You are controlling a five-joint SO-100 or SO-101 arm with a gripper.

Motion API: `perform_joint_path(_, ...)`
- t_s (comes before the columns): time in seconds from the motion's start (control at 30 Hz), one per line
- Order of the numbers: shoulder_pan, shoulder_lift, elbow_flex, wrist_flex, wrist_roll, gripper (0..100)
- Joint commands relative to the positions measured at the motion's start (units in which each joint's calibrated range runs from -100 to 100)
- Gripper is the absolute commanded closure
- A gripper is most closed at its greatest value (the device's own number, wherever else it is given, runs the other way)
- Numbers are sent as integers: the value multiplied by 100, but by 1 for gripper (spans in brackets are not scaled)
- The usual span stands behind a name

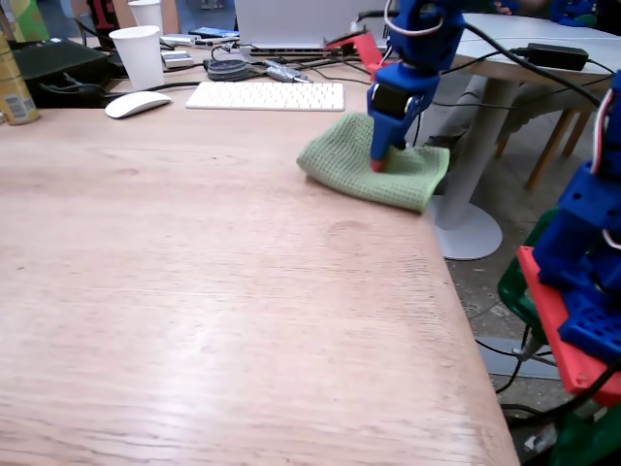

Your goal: Clean the table

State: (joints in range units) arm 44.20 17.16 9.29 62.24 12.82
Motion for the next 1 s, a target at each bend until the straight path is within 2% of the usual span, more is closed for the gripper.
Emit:
perform_joint_path(0.0, 792, 1114, -1811, 41, 205, 100)
perform_joint_path(0.13, 809, 1431, -2708, 484, 205, 100)
perform_joint_path(0.3, 487, -1082, -2614, 1978, 137, 100)
perform_joint_path(0.4, -1002, -2248, -2604, 2331, 49, 100)
perform_joint_path(0.53, -3472, -3492, -2510, 2356, -708, 100)
perform_joint_path(0.67, -6569, -4521, -782, 2233, -1060, 100)
perform_joint_path(0.7, -7076, -4581, -386, 2225, -1187, 100)
perform_joint_path(0.83, -7889, -4092, -216, 2200, -1402, 100)
perform_joint_path(0.97, -7922, -3046, -801, 1576, -1402, 100)
